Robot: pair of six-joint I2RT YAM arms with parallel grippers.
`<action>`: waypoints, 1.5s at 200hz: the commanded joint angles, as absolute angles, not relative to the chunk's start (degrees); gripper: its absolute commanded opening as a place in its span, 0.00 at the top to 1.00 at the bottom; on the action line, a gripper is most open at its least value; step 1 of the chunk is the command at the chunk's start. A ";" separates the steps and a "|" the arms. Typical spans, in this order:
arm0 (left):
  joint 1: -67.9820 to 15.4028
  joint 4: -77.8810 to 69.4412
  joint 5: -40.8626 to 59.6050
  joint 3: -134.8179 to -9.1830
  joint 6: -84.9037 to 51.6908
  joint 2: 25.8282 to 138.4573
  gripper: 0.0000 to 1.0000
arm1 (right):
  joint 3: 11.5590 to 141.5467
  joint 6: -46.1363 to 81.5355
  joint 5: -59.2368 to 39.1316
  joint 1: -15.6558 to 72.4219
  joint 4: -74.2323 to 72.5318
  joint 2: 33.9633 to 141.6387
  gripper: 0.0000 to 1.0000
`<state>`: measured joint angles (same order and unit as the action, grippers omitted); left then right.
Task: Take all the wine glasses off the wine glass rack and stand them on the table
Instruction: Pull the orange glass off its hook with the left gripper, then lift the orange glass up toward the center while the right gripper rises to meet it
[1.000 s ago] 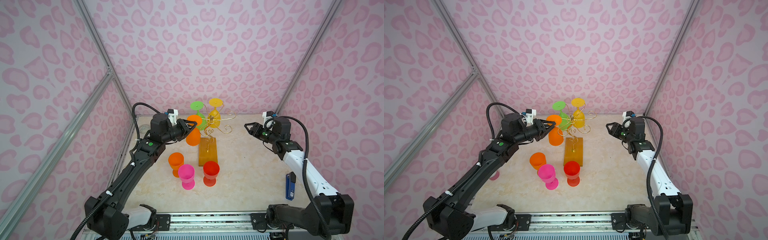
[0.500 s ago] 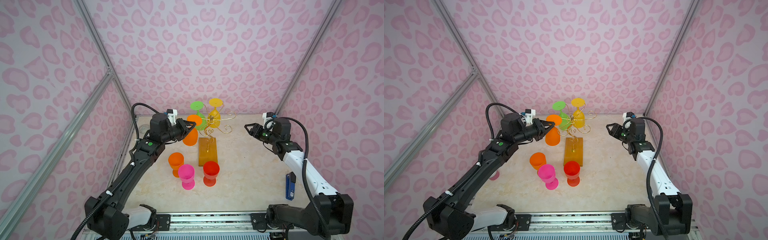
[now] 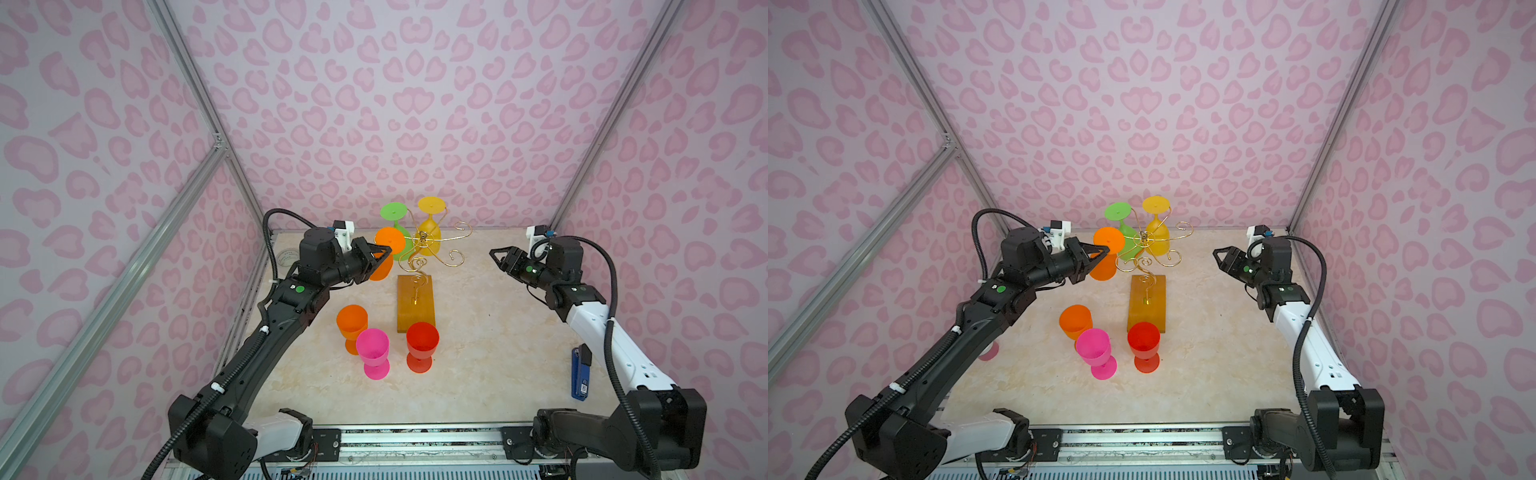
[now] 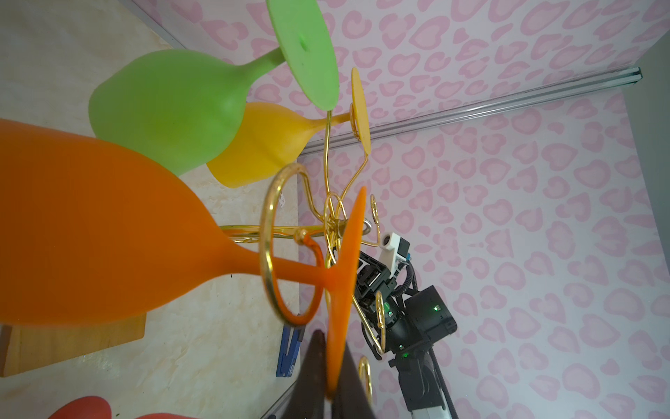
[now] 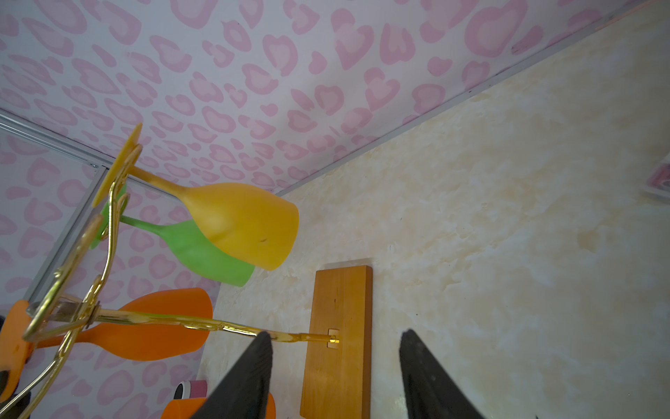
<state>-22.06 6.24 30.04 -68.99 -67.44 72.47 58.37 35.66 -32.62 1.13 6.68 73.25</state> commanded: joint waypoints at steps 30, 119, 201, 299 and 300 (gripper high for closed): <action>-21.54 3.78 31.11 -68.73 -68.36 70.74 0.95 | 58.10 36.21 -33.31 1.12 4.63 73.21 0.43; -18.34 3.17 32.77 -67.42 -70.15 67.99 0.98 | 58.26 36.83 -33.91 1.11 3.99 73.70 0.43; -16.90 2.02 34.36 -69.84 -70.00 70.77 0.98 | 58.36 37.01 -34.16 1.05 3.74 74.05 0.43; -17.15 1.67 35.22 -72.72 -68.82 74.37 0.98 | 58.08 37.09 -34.28 0.65 3.33 74.52 0.43; -17.19 1.67 35.23 -72.79 -68.78 74.41 0.98 | 58.09 37.09 -34.28 0.68 3.29 74.48 0.43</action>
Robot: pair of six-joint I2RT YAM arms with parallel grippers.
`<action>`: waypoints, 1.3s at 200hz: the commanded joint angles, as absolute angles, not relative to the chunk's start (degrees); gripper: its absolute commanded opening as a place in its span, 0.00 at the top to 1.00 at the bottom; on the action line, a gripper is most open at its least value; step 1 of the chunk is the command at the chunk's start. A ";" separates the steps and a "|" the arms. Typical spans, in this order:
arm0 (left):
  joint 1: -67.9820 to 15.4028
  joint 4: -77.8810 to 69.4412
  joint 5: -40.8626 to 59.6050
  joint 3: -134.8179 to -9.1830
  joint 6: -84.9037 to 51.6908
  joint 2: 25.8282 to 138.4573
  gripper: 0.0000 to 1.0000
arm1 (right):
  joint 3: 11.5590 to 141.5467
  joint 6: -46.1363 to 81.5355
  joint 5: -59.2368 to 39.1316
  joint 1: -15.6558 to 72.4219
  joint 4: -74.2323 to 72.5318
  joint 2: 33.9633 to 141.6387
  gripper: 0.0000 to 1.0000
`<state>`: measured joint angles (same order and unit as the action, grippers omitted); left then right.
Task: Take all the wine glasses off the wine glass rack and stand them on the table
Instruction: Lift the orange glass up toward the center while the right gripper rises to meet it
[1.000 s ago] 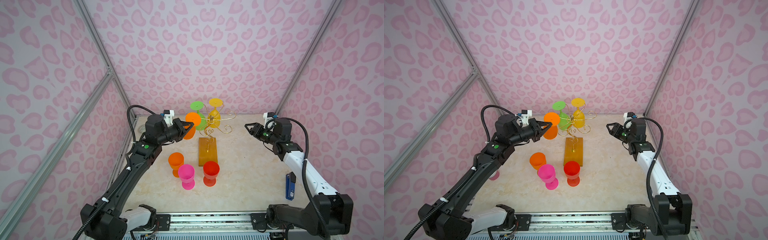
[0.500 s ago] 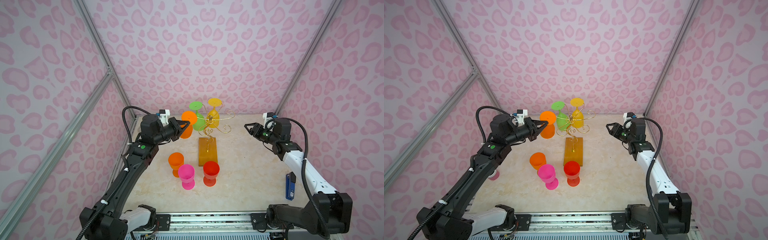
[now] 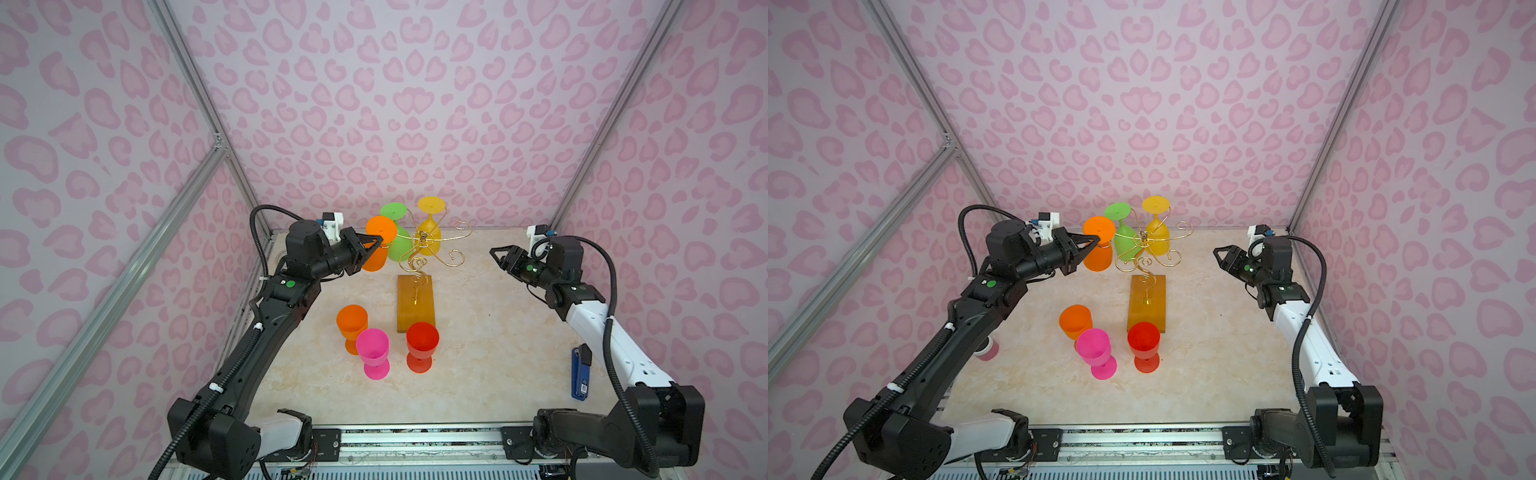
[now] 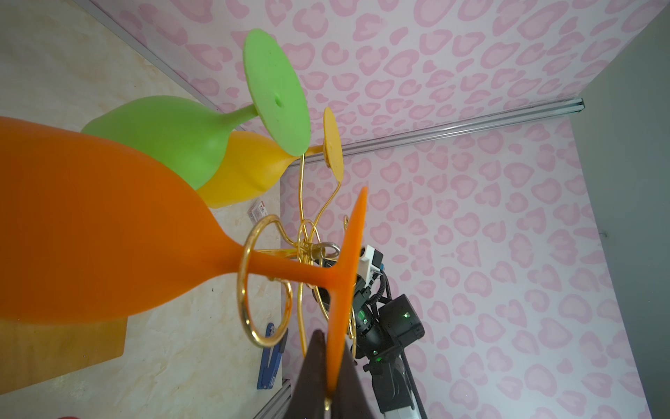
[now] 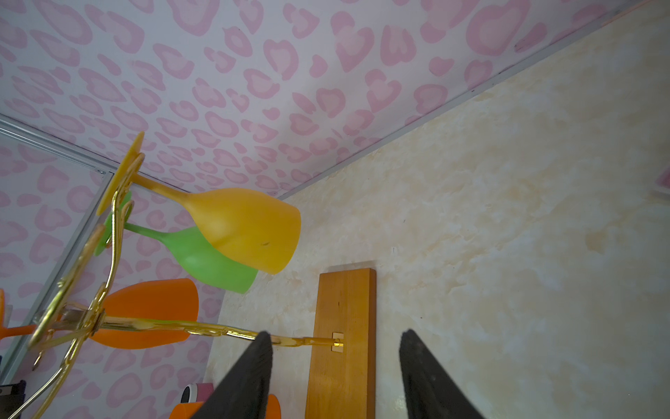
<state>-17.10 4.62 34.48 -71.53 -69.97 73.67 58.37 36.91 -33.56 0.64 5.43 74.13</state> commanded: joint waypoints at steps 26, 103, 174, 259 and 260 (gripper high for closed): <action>-17.86 1.89 35.33 -74.42 -68.13 75.59 0.98 | 57.94 36.92 -34.28 0.61 3.32 74.53 0.43; -21.96 1.80 36.47 -76.51 -67.02 78.60 0.98 | 58.10 37.00 -34.52 0.35 3.07 75.12 0.43; -23.34 3.08 36.66 -71.63 -66.71 74.94 0.98 | 57.76 37.25 -34.66 0.24 2.74 75.22 0.43; -23.49 9.66 34.75 -65.65 -65.03 64.07 0.98 | 57.70 37.53 -34.84 0.24 2.64 74.83 0.43; -23.48 9.71 34.69 -65.57 -64.99 63.90 0.98 | 57.72 37.53 -34.82 0.25 2.64 74.81 0.43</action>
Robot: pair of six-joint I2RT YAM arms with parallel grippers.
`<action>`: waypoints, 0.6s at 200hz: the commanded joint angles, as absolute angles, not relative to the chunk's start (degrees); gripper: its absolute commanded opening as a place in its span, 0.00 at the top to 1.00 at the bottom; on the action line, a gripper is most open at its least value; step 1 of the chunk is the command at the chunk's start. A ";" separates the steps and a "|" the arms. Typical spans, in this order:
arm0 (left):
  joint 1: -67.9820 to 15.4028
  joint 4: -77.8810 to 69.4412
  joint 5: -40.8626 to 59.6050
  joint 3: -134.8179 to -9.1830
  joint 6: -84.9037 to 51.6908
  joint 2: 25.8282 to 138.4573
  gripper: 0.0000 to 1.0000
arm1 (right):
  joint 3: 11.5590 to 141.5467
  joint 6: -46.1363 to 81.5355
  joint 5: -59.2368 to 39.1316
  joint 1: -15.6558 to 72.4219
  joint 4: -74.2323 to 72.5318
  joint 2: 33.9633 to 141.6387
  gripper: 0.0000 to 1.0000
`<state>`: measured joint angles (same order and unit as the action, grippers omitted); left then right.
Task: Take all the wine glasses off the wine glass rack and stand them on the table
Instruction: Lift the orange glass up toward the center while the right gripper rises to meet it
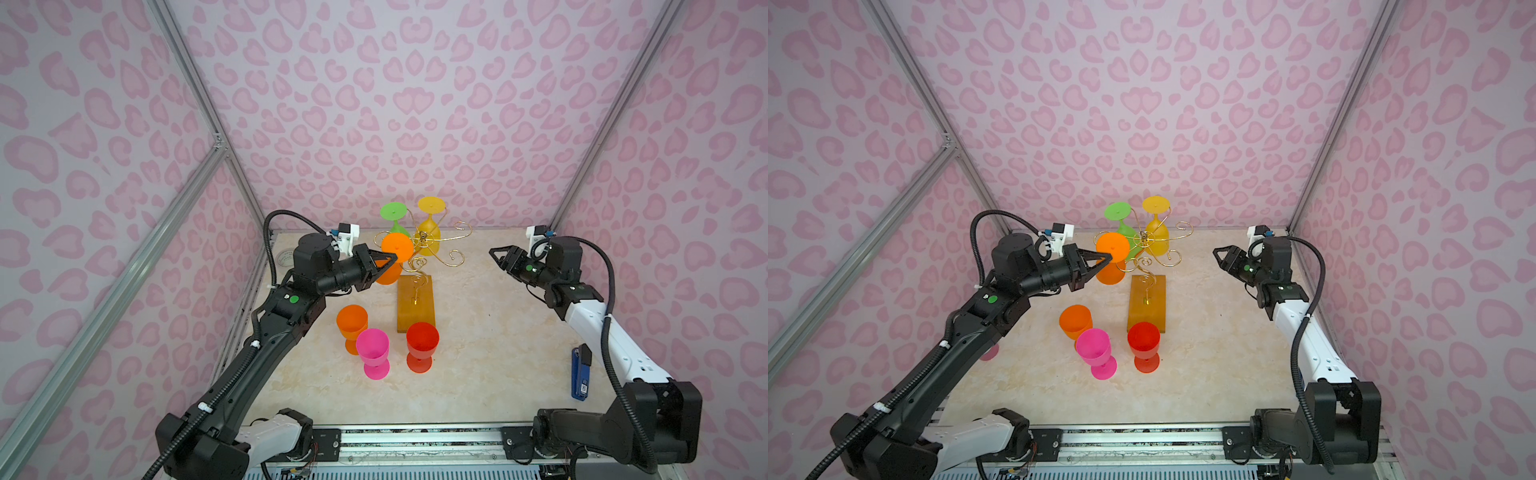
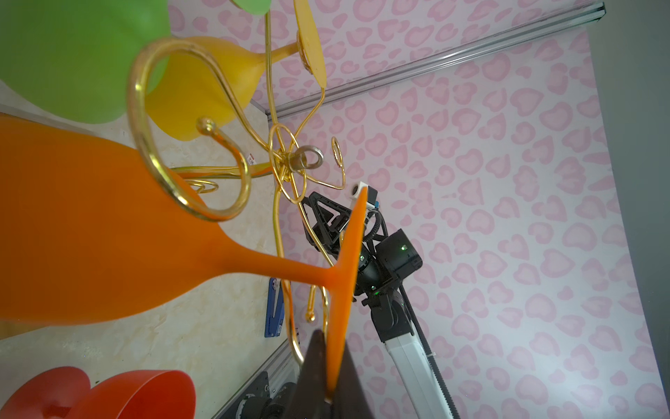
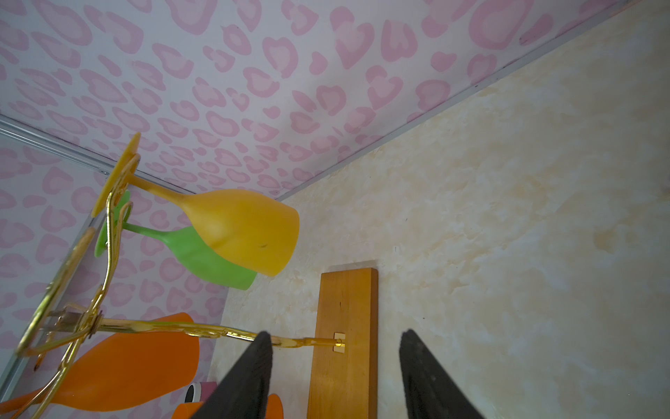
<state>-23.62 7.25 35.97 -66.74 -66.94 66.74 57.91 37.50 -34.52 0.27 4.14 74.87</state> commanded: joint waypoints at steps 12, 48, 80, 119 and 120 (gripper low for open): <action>-23.47 11.22 34.33 -64.72 -64.63 61.83 0.98 | 57.64 37.69 -34.94 0.26 2.34 74.75 0.43; -23.47 18.28 32.83 -64.86 -61.21 54.59 0.98 | 57.39 37.71 -34.90 0.26 2.46 74.71 0.43; -23.31 26.43 34.65 -69.91 -55.46 50.07 0.98 | 58.08 38.12 -34.98 0.20 2.44 74.46 0.43; -22.68 32.73 35.15 -81.30 -49.27 49.00 0.98 | 59.67 38.06 -34.49 0.26 2.54 71.40 0.44; -22.63 32.76 35.16 -81.57 -49.20 49.02 0.98 | 59.67 38.06 -34.47 0.22 2.50 71.25 0.44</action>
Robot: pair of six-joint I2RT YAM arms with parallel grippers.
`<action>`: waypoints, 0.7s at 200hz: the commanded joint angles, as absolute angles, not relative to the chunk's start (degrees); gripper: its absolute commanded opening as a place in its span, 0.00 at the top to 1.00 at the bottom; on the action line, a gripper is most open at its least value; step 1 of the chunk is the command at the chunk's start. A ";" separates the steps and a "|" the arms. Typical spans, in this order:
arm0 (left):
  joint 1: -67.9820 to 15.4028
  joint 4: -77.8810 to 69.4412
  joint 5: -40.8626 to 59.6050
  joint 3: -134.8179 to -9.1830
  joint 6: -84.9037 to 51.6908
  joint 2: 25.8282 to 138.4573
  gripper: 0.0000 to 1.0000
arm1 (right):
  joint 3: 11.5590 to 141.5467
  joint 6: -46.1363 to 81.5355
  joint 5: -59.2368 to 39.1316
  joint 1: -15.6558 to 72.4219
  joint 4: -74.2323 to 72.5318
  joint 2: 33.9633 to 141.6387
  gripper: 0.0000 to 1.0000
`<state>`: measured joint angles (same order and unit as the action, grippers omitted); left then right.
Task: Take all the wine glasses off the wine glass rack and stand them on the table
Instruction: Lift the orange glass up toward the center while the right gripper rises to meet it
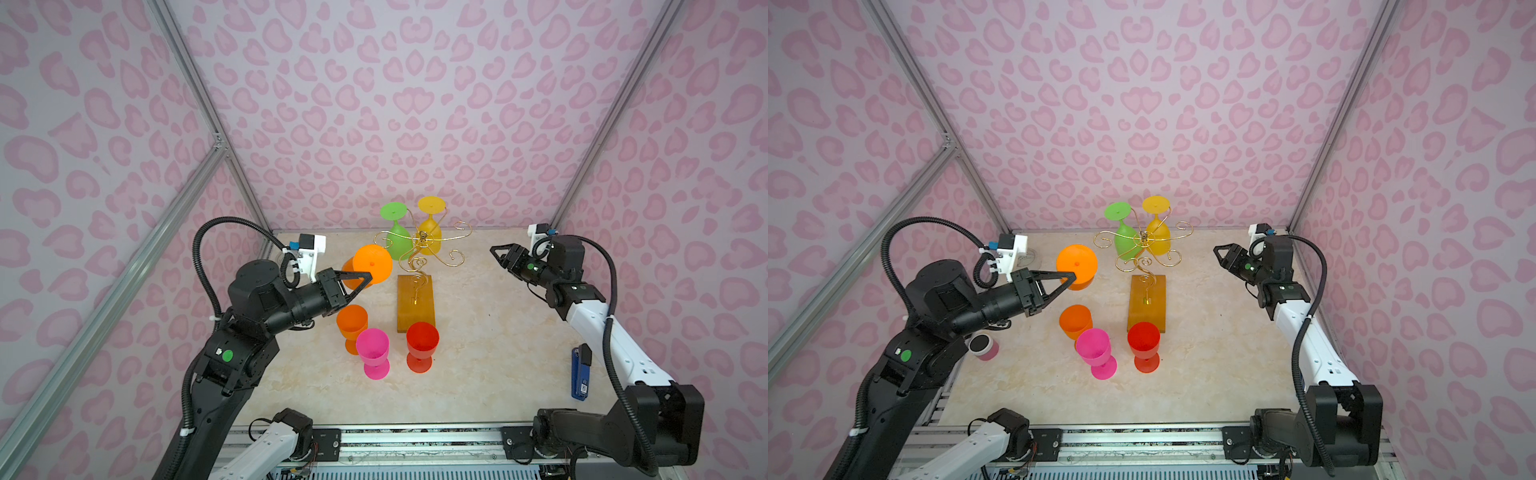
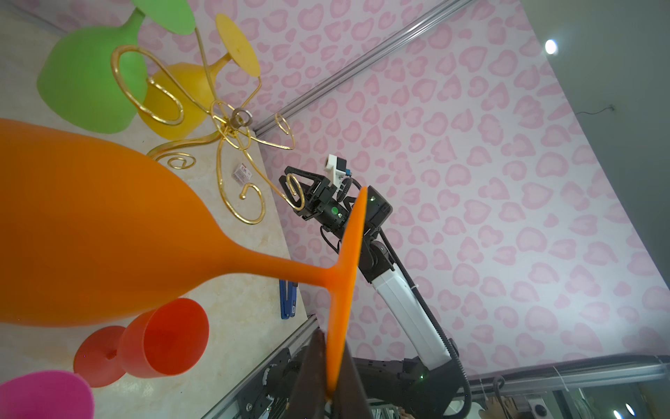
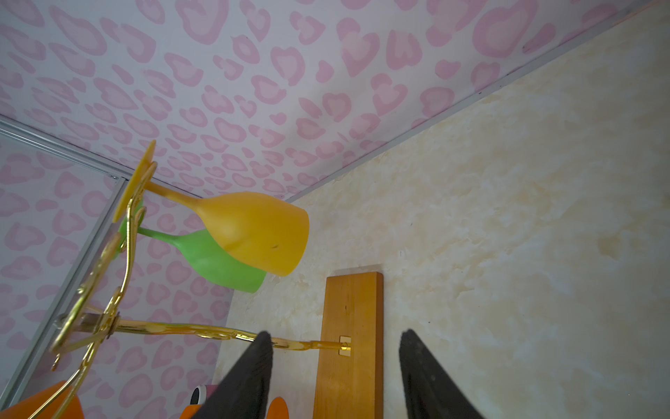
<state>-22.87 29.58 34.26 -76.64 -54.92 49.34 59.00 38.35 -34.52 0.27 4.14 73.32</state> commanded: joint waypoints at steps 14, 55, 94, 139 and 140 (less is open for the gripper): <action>-22.60 30.34 35.32 -83.73 -48.37 49.13 0.98 | 59.45 38.06 -33.92 0.26 1.32 69.08 0.44; -22.65 6.42 40.93 -81.58 -55.02 52.73 0.98 | 54.81 41.78 -35.70 0.46 -14.35 62.31 0.46; -23.69 -21.25 47.02 -78.19 -68.89 62.32 0.98 | 53.35 48.14 -38.68 2.19 -31.56 62.49 0.44; -26.16 -47.71 49.22 -74.66 -86.70 72.47 0.98 | 53.10 66.69 -43.29 3.41 -61.63 72.38 0.39; -26.22 -48.20 49.22 -74.64 -86.99 72.58 0.98 | 53.09 67.27 -43.31 3.37 -62.41 72.71 0.39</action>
<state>-25.34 -26.28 47.03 -75.44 -75.07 69.47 53.32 53.63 -40.23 3.29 -39.62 68.10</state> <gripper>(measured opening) 0.069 0.607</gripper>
